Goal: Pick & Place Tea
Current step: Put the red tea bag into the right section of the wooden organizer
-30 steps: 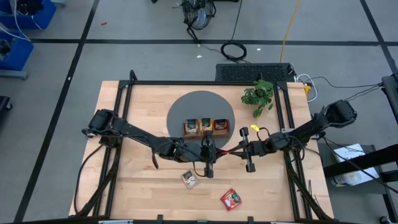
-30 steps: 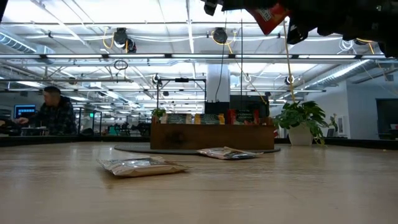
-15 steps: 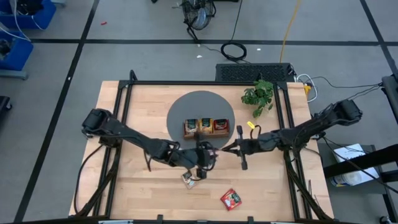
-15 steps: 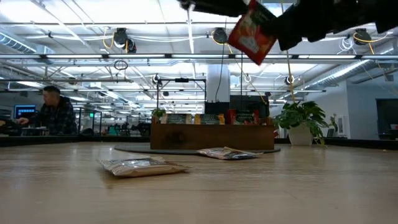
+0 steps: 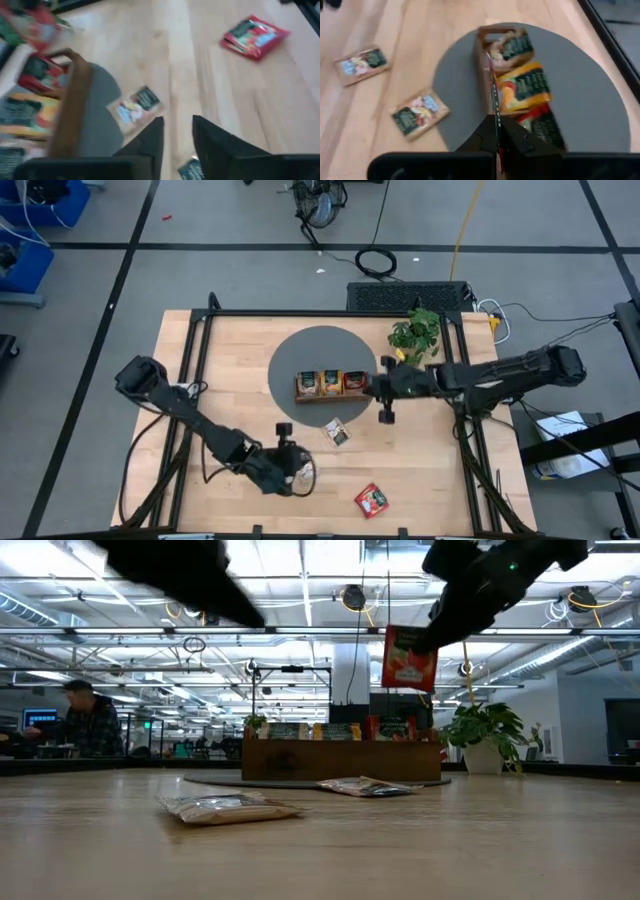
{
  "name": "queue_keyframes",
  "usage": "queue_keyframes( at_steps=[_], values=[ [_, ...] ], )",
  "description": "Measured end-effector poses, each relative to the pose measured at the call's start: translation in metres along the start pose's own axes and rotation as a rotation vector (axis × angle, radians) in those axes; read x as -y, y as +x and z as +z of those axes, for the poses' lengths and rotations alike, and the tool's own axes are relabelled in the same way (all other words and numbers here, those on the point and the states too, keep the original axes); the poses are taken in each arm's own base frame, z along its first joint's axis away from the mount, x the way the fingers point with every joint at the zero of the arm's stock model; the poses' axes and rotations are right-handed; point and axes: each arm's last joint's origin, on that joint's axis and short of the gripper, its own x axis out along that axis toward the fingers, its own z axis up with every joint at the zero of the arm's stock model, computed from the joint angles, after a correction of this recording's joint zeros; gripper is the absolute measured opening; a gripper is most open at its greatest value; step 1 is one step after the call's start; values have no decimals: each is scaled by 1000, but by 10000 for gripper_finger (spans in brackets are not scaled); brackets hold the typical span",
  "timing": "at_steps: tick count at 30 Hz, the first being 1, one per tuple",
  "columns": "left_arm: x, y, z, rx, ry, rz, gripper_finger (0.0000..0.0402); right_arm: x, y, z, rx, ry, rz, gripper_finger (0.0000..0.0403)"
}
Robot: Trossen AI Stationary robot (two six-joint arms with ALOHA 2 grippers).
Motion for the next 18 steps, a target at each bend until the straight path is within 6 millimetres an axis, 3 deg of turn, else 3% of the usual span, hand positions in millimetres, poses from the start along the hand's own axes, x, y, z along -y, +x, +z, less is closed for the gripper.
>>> queue_keyframes(
  at_steps=[7,18],
  values=[
    [10,6,-47,30,-8,-96,8,41,21,-4,-41,66,0,0],
    [11,6,-58,23,19,-110,39,60,75,-25,-314,80,-27,0]
  ],
)
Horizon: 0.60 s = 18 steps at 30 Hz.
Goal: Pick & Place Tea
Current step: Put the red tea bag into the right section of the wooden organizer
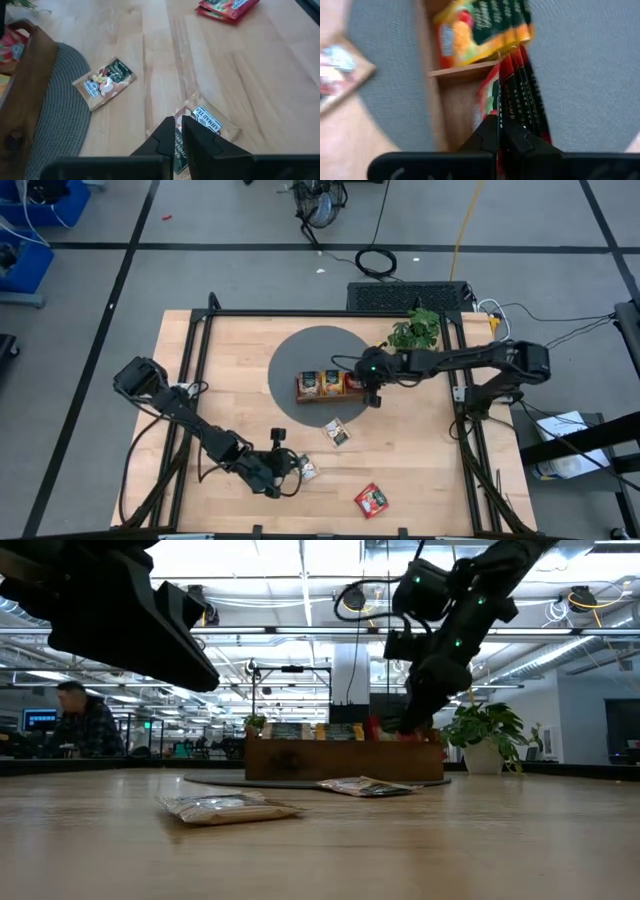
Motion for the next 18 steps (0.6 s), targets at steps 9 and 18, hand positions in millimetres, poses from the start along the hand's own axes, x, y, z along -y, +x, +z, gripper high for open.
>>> queue_keyframes(
  at_steps=[9,18],
  values=[
    [1,0,0,-3,0,-20,11,1,8,4,36,2,-19,0],
    [1,0,0,-4,-12,-21,25,-4,8,3,26,20,-9,37]
  ],
)
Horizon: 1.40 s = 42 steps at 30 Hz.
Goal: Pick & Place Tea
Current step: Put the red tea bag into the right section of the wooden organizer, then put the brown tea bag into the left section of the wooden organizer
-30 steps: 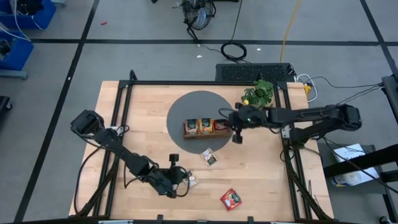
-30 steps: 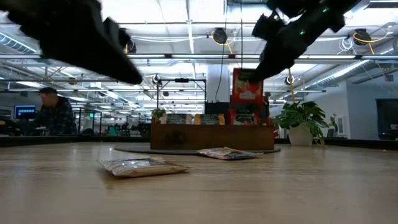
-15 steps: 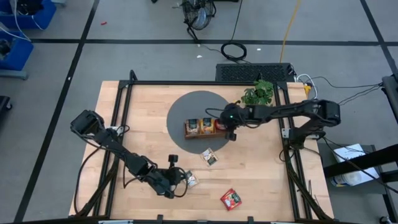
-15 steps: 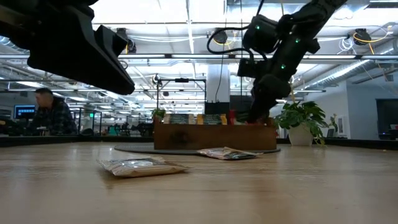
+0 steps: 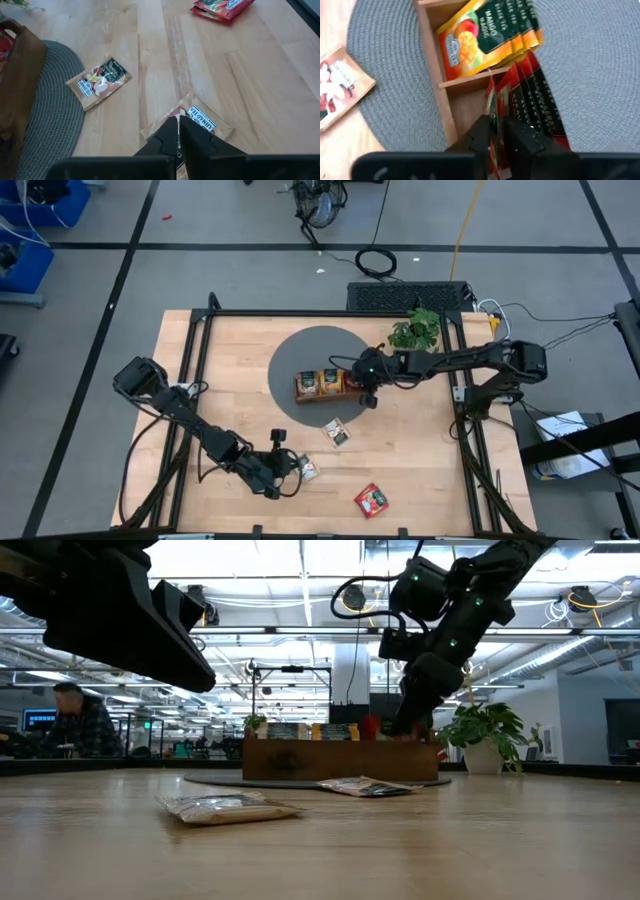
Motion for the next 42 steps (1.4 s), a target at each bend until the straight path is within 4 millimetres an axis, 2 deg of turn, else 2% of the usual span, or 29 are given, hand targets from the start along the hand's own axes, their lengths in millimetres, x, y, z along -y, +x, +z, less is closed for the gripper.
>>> queue_keyframes(
  at_steps=[7,11,14,17,21,23,28,31,36,39,42],
  values=[
    [0,0,0,0,-5,0,24,0,0,2,19,17,-5,103],
    [0,0,-1,-8,15,3,7,3,-12,8,80,2,-57,133],
    [-1,0,-2,-19,45,10,5,6,-31,11,123,-28,-190,144],
    [-1,0,-3,-31,52,14,18,2,-61,18,232,-44,-227,148],
    [0,-1,-4,-38,37,11,25,-23,-98,20,386,-75,-18,146],
    [0,-1,-4,-40,19,9,22,-41,-104,10,411,-89,111,142],
    [1,-1,-4,-41,-60,10,5,-91,-89,-29,464,-137,312,118],
    [0,-1,-4,-38,-81,10,7,-110,-76,-53,535,-163,334,84],
    [-1,0,-3,-28,-74,12,29,-116,-61,-84,609,-188,296,11],
    [-5,2,-1,-22,-76,21,34,-113,-53,-95,600,-197,288,12],
    [-10,5,-1,-27,-73,33,34,-111,-48,-96,587,-222,272,19]
  ],
)
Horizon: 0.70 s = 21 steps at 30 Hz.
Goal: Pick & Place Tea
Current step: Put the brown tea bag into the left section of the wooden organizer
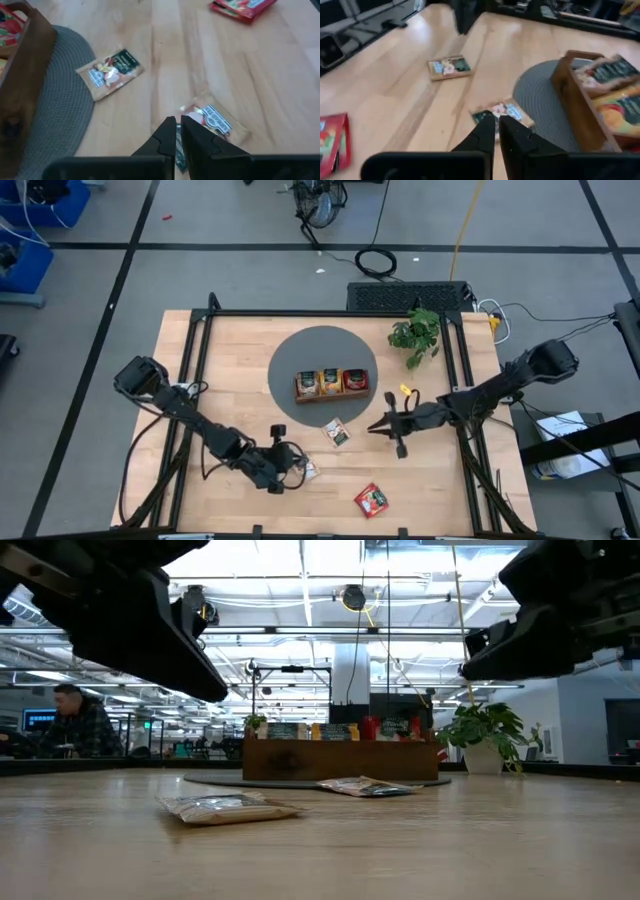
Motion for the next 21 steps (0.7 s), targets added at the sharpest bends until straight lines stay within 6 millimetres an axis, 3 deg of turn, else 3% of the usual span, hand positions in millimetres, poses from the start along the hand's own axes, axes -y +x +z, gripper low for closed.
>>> queue_keyframes(
  at_steps=[11,21],
  values=[
    [2,0,-1,-31,-60,-69,35,-8,28,-1,110,-40,206,3],
    [20,5,-22,-116,-67,-102,35,-23,109,15,21,-30,292,1]
  ],
)
